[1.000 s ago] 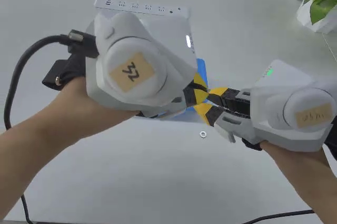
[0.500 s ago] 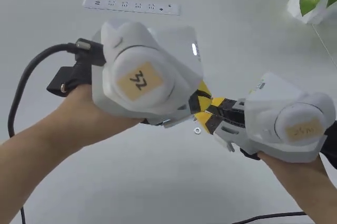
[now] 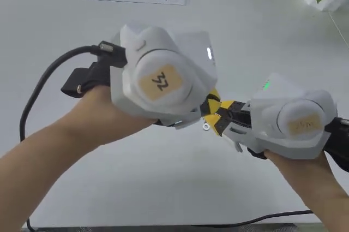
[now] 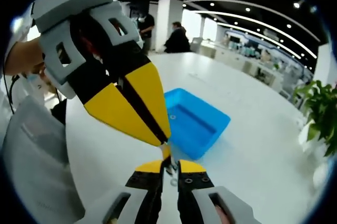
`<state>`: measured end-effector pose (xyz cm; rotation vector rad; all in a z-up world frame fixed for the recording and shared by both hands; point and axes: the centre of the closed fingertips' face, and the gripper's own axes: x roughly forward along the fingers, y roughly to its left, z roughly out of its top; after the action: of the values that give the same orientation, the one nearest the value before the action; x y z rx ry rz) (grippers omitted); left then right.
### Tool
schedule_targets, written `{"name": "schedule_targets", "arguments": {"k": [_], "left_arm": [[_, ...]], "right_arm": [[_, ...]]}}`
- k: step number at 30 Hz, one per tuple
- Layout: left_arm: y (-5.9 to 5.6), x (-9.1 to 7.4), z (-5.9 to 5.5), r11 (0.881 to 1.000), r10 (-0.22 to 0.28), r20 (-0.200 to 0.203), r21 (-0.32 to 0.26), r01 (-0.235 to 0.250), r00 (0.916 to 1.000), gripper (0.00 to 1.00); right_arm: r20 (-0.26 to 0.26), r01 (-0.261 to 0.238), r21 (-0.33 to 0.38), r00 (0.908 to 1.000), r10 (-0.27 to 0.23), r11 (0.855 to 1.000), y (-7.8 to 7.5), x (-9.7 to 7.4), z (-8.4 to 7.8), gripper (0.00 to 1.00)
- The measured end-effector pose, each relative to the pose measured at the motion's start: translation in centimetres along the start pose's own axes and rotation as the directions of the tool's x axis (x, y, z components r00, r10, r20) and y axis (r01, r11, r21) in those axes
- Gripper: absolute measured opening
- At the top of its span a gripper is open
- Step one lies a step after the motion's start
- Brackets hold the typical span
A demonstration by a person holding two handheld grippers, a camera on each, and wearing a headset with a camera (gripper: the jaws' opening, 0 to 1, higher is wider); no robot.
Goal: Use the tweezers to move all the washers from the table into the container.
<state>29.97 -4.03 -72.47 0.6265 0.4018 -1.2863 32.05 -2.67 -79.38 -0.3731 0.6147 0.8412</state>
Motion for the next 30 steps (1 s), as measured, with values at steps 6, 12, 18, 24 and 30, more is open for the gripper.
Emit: {"name": "schedule_targets", "arguments": {"k": [6,12,18,24,30], "left_arm": [[0.3,0.5,-1.0,0.999,0.008,-0.007,-0.037,-0.008,0.9999,0.0],[-0.1,0.7,-1.9,0.998,0.005,-0.022,-0.064,-0.006,0.9997,0.0],[0.0,0.7,-1.8,0.997,0.003,-0.016,-0.072,-0.004,0.9999,0.0],[0.3,0.7,-1.7,0.997,0.008,-0.018,-0.074,-0.009,0.9998,0.0],[1.2,0.9,-1.7,0.998,0.016,-0.033,-0.059,-0.018,0.9993,0.0]], "right_arm": [[-0.014,-0.006,0.021,0.9999,0.007,1.0,-0.2,0.9,-0.7,0.07],[-0.033,-0.022,0.022,0.9992,0.023,1.0,0.0,1.3,-1.4,0.08],[-0.028,-0.024,0.031,0.9993,0.025,0.999,-0.3,1.3,-1.3,0.08],[-0.034,-0.027,0.023,0.999,0.028,0.999,-0.6,1.4,-1.2,0.07],[-0.04,-0.036,0.03,0.9985,0.037,0.999,-0.9,1.7,-1.1,0.07]]}}
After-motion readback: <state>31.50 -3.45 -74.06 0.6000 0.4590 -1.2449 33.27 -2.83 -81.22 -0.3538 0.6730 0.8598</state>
